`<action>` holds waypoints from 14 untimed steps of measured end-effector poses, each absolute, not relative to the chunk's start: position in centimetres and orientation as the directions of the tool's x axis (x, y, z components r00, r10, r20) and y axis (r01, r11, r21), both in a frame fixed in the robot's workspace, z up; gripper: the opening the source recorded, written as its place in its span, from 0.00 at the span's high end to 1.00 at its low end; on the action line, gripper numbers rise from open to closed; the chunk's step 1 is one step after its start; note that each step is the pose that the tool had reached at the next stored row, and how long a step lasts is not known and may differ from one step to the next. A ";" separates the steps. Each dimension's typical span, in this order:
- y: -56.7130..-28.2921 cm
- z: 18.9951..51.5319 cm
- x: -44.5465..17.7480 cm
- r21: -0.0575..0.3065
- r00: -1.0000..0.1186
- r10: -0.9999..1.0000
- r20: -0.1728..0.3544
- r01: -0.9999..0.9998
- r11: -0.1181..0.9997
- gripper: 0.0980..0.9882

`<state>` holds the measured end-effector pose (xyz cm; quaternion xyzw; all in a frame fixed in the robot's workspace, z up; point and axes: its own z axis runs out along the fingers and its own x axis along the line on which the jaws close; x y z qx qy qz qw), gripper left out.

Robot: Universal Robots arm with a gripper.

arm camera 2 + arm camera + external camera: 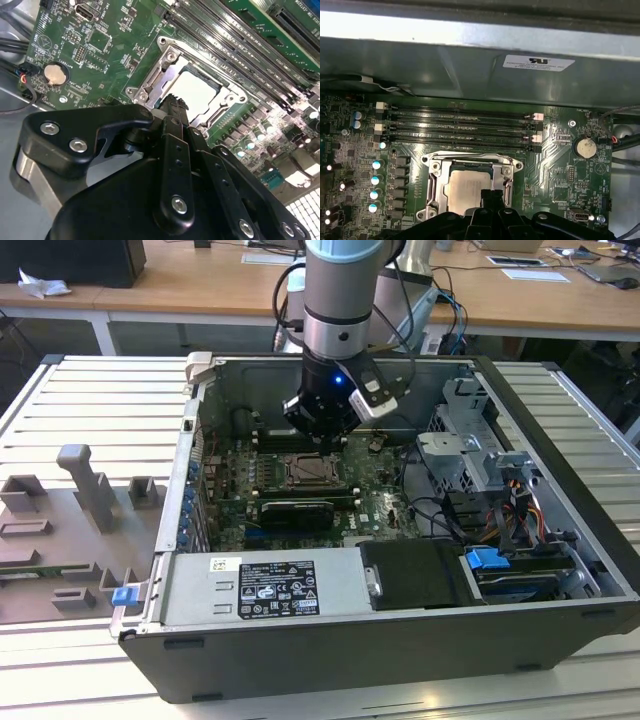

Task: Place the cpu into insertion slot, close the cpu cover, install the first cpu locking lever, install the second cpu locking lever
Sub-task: 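Install the second cpu locking lever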

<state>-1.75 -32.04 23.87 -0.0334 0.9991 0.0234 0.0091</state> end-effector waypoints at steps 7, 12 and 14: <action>-32.5 24.7 -1.8 0.043 -0.998 -0.066 -0.020 -0.067 0.997 0.99; -33.1 24.4 -1.8 0.042 -0.998 -0.067 -0.012 -0.067 0.997 0.99; -33.6 24.3 -1.8 0.043 -0.998 -0.067 -0.004 -0.067 0.997 0.99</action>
